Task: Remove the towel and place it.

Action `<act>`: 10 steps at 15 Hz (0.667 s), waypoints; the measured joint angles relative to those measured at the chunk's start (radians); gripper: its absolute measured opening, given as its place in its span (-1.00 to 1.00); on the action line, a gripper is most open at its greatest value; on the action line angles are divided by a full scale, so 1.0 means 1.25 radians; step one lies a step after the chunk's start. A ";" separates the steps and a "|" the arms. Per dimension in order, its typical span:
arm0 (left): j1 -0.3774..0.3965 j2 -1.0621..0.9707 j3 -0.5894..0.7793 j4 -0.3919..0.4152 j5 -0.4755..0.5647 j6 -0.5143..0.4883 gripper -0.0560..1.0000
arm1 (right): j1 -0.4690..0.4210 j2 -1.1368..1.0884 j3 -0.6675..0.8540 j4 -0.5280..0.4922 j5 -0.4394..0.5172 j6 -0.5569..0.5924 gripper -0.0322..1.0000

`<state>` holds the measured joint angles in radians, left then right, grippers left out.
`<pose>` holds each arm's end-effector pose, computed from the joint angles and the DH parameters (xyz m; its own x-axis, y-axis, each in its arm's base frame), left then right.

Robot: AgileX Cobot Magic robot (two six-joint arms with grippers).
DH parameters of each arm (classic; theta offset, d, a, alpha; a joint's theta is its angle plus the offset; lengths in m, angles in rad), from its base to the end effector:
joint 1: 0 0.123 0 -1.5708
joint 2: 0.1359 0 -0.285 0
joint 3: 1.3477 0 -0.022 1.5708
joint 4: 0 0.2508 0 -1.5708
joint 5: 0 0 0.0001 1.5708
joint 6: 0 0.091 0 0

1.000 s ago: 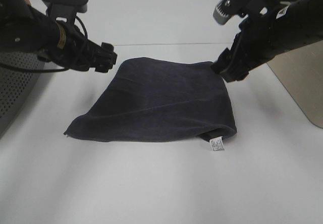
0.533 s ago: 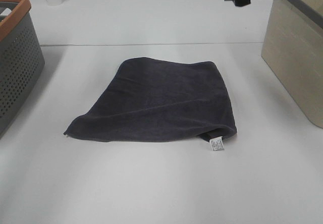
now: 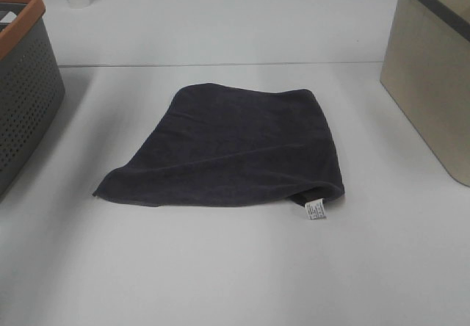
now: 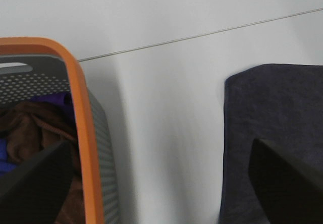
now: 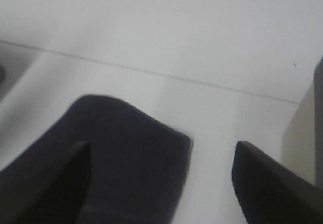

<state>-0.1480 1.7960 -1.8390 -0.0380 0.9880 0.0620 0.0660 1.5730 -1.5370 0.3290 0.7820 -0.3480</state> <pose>0.4011 -0.0627 0.3752 -0.7404 0.1519 -0.6548 0.1985 0.9801 0.0029 0.3540 0.0442 0.3827 -0.6152 -0.1481 -0.7743 -0.3071 0.9496 0.0624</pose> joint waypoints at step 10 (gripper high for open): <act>0.113 -0.198 0.162 -0.056 0.166 -0.027 0.77 | -0.001 0.003 -0.081 -0.349 0.347 0.217 0.53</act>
<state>-0.0070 1.5480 -1.6360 -0.1080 1.1960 0.0280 0.0650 1.5770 -1.6380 -0.1070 1.2160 -0.0770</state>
